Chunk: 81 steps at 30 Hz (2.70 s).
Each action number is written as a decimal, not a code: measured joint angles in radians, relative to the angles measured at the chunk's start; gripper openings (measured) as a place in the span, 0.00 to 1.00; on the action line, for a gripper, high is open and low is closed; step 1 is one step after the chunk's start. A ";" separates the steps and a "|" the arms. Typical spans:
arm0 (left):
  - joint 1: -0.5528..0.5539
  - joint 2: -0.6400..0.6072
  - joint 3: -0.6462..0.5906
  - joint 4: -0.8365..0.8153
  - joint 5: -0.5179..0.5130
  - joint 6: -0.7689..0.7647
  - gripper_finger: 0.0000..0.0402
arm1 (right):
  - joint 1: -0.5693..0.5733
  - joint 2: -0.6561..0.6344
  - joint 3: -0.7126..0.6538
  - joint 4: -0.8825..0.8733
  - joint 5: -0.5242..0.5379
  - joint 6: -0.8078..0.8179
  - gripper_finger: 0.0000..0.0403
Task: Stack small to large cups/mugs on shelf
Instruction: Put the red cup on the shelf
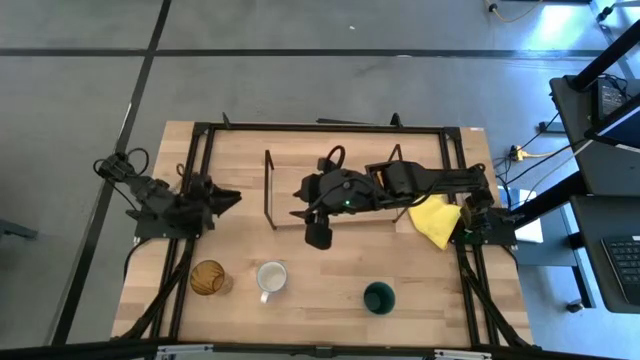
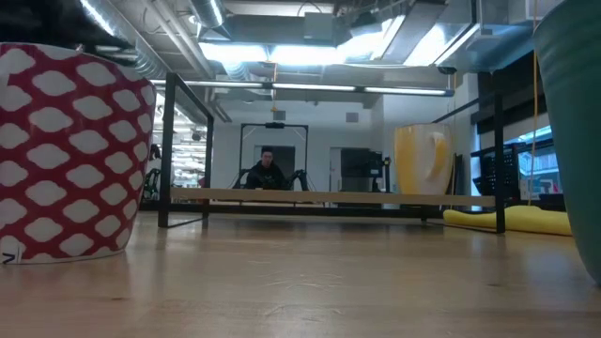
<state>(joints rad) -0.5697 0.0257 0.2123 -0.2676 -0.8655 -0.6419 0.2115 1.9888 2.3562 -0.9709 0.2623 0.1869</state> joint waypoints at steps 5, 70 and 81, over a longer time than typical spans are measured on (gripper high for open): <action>0.000 -0.001 0.000 0.165 -0.074 0.139 0.25 | 0.000 0.000 0.000 -0.041 0.010 0.022 0.50; 0.102 1.245 0.921 -0.618 0.758 -0.434 0.25 | -0.231 -0.225 0.000 -0.376 0.209 0.149 0.50; 0.043 1.362 0.921 -0.589 0.752 -0.390 0.25 | -0.232 -0.245 0.000 -0.403 0.205 0.123 0.50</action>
<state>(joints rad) -0.5265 1.3880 1.1328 -0.8570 -0.1131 -1.0318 -0.0200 1.7443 2.3558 -1.3738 0.4674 0.3099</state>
